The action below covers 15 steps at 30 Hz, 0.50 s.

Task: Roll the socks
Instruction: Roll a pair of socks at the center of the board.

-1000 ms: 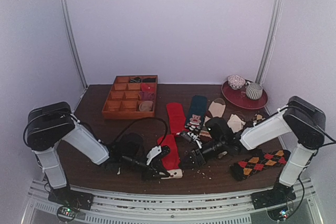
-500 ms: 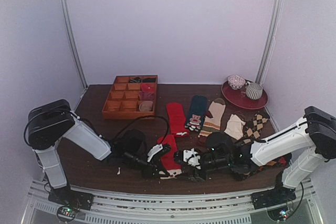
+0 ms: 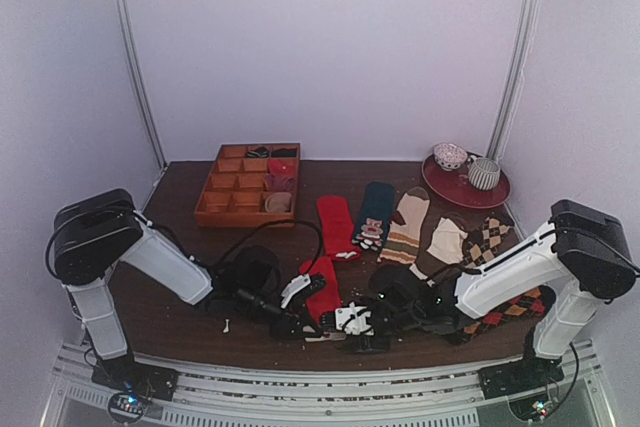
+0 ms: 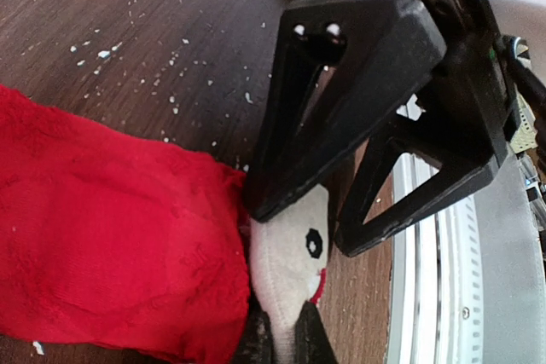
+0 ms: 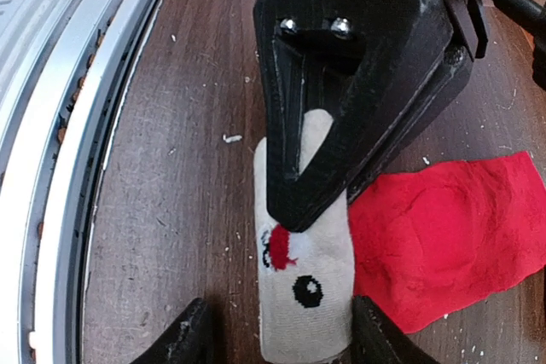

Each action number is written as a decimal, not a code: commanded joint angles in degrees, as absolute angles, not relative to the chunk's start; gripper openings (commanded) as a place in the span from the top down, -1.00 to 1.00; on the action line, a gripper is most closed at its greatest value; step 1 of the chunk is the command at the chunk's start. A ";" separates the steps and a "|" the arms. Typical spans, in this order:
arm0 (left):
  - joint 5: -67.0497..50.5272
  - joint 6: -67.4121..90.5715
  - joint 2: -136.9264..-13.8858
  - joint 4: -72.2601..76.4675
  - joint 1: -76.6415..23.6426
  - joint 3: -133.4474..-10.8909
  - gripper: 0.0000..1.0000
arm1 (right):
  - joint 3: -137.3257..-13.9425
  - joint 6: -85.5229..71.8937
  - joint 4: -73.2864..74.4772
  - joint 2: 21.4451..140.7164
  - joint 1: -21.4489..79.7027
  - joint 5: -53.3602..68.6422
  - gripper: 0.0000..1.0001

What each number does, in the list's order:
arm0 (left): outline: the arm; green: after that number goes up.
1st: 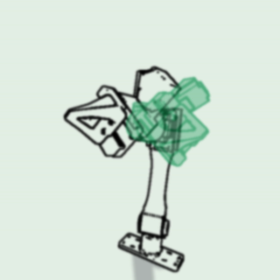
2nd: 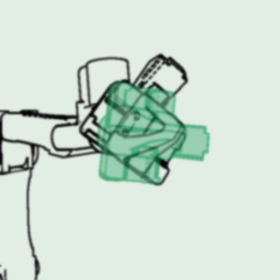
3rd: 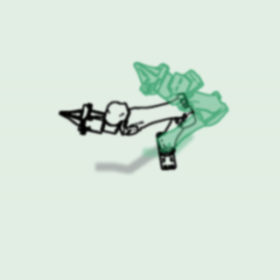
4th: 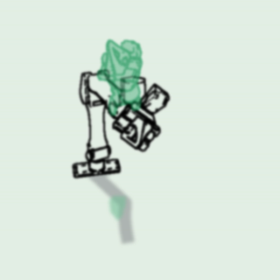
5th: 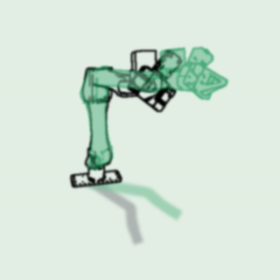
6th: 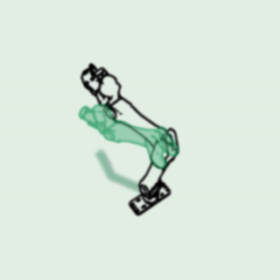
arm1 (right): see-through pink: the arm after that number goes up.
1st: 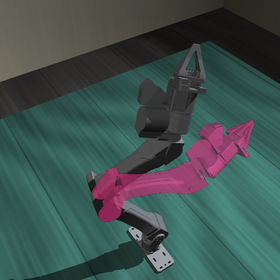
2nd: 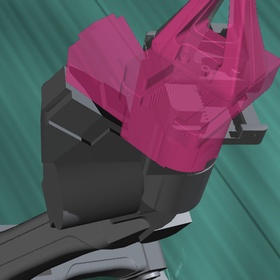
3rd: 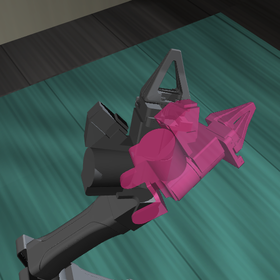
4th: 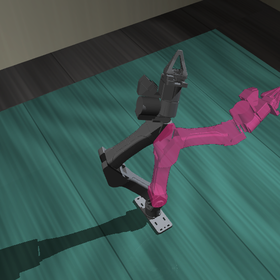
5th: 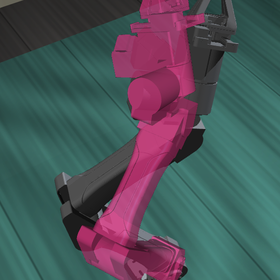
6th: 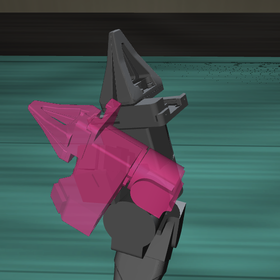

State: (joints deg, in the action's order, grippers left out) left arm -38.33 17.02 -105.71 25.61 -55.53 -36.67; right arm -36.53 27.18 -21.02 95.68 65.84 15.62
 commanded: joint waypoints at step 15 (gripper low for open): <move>-35.46 16.17 -111.66 7.65 -55.90 -33.13 1.00 | -37.80 30.97 -23.37 95.05 68.49 6.35 0.02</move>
